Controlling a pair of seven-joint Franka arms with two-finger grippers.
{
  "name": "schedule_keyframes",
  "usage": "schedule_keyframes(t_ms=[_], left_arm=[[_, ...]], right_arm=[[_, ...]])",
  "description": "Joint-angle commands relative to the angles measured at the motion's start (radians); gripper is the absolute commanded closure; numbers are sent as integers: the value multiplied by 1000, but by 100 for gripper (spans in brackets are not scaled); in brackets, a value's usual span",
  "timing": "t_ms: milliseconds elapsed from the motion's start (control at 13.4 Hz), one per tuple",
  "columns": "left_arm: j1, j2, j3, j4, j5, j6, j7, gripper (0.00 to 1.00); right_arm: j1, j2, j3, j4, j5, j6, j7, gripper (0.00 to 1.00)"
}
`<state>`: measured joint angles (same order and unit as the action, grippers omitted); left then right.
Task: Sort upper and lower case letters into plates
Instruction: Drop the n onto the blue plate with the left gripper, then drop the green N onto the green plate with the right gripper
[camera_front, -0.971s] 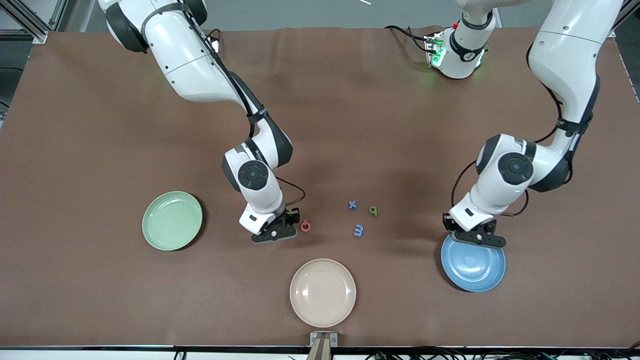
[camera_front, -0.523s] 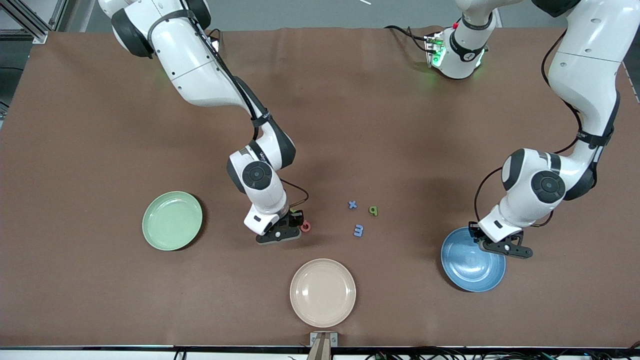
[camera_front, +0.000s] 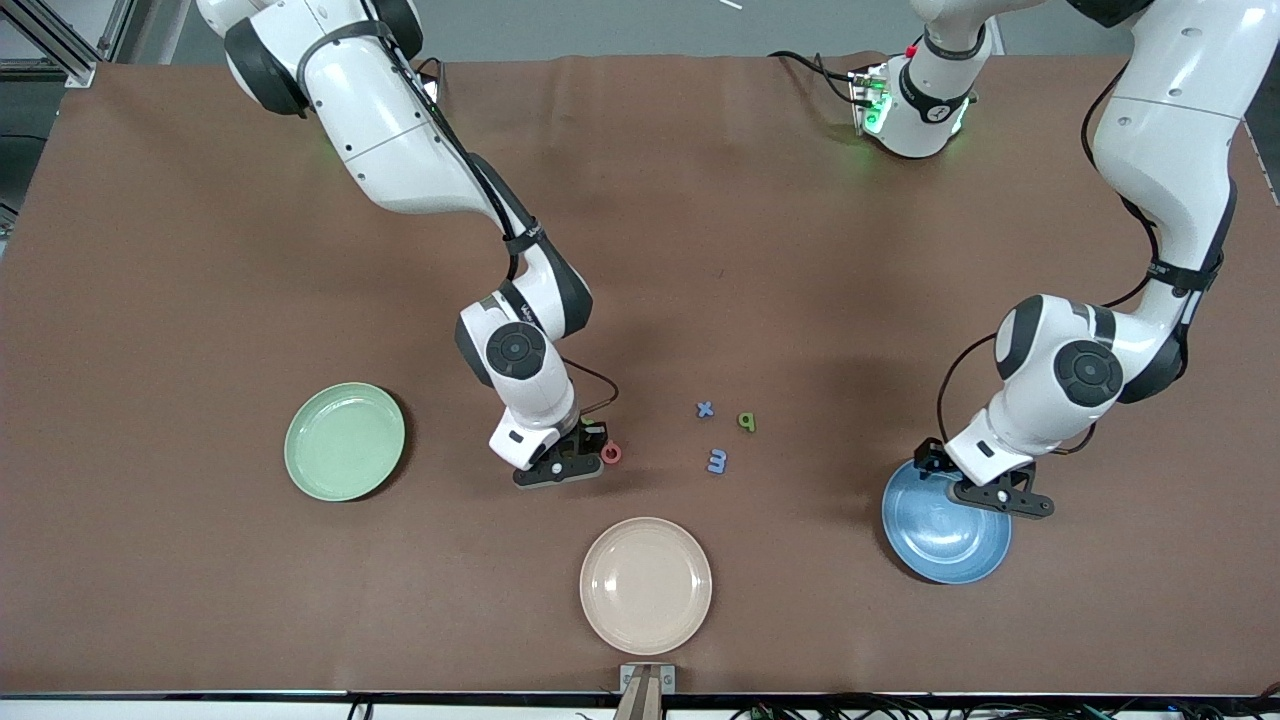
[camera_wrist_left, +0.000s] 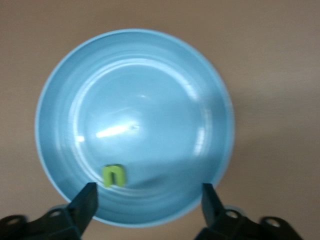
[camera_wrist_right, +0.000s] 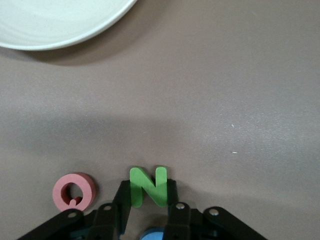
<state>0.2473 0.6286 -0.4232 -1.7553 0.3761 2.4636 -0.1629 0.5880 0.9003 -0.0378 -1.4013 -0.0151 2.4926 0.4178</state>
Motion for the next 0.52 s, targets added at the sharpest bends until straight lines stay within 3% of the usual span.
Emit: schedule_keyframes(t_ms=[0,149,299,448], left_arm=[[-10,-50,-81,-13,3,-99,-160,0],[-35,-38,-123,-36,7,-109,-304,0],[-124,-29,-121,-44,13,-109,-447,0],[-193,-14,-120,-30,17,-109,-585,1]], right_arm=[[-29,-12,-4,15,-6,-18,12,100],[-106,-55,22,13,-6,-137,-60,100],[-233,-122,79,-2,1,-239,-216,100],[-380,-194,146,-86,7,-276,-357,100]])
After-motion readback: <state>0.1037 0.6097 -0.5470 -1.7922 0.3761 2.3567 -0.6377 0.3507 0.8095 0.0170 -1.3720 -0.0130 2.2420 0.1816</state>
